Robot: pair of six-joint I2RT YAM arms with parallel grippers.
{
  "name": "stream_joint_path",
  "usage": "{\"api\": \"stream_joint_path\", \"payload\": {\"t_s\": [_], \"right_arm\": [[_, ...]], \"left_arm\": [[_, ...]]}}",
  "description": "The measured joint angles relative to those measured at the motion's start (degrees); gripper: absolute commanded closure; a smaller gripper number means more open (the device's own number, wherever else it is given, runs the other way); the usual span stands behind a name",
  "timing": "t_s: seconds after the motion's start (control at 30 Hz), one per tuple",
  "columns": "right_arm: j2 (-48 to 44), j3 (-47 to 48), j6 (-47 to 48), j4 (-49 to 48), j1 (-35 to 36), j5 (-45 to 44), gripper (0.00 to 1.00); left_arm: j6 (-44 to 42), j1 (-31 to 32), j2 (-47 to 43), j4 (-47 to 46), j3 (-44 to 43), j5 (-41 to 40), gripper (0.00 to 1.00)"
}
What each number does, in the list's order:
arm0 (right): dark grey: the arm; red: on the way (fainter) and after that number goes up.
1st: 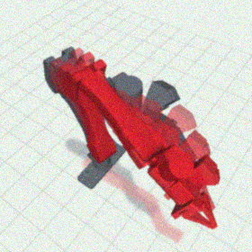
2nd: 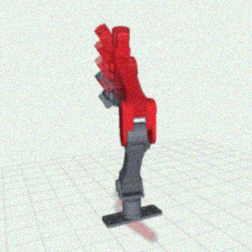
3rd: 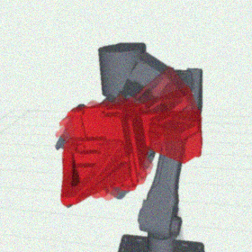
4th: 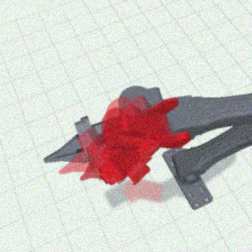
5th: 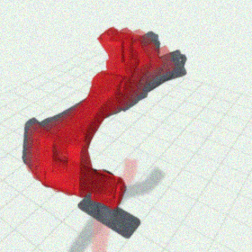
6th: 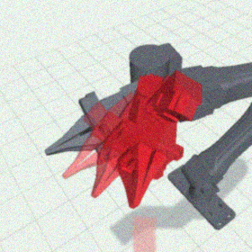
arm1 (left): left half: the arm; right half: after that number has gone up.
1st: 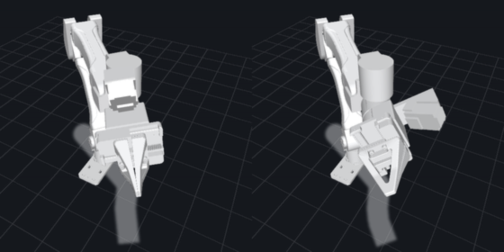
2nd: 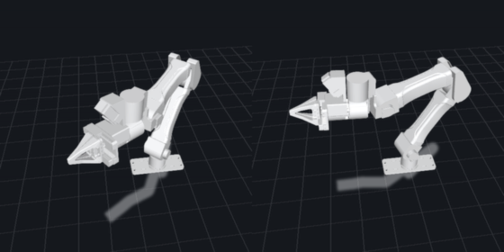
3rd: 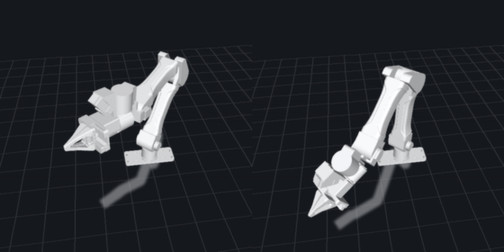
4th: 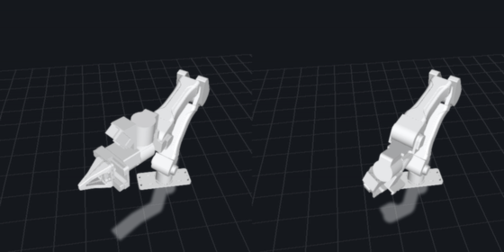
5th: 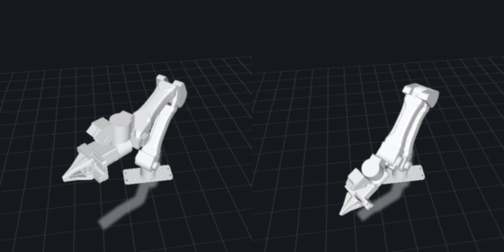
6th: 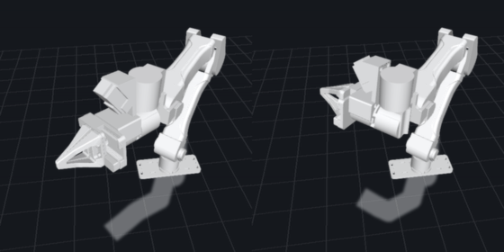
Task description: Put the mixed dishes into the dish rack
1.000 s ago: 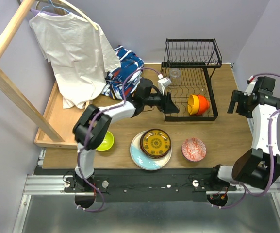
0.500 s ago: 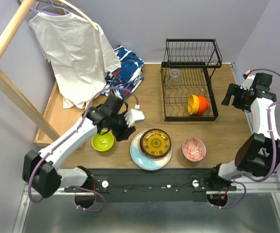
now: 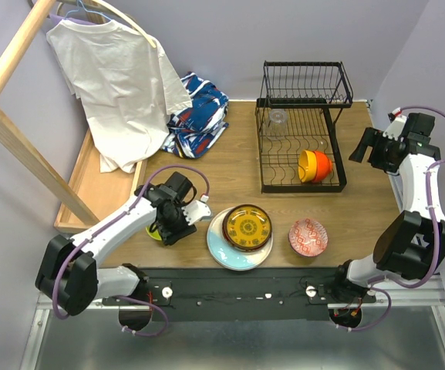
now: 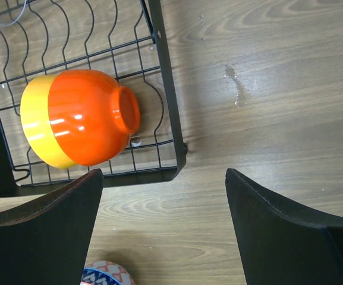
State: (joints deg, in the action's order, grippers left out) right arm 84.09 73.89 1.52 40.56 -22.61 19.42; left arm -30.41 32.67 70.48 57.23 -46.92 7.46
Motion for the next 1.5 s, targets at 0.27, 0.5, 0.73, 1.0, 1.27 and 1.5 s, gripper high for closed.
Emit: {"api": "stream_joint_path", "payload": {"t_s": [0.27,0.5,0.73,1.0,1.27,1.5], "right_arm": [[0.0,0.0,-0.6,-0.1,0.0,0.4,0.09],[-2.3,-1.3,-0.7,-0.3,0.0,0.4,0.09],[-5.0,-2.1,-0.7,-0.2,0.0,-0.3,0.09],[-6.6,-1.8,0.0,2.3,0.0,-3.4,0.09],[-8.5,-0.9,2.2,6.2,0.0,-8.1,0.09],[-9.4,0.0,4.1,10.4,0.0,-12.1,0.09]], "left_arm": [[-0.7,-0.1,2.6,0.1,-0.4,-0.8,0.88],[-2.5,-0.2,5.2,7.7,-11.0,1.4,1.00],[-1.9,-0.3,13.8,13.5,-41.6,12.2,1.00],[13.5,-0.3,26.9,-5.6,-49.3,31.0,1.00],[40.2,0.4,38.2,-36.8,-48.6,44.1,1.00],[66.0,0.5,46.1,-70.0,-46.4,47.6,1.00]]}}
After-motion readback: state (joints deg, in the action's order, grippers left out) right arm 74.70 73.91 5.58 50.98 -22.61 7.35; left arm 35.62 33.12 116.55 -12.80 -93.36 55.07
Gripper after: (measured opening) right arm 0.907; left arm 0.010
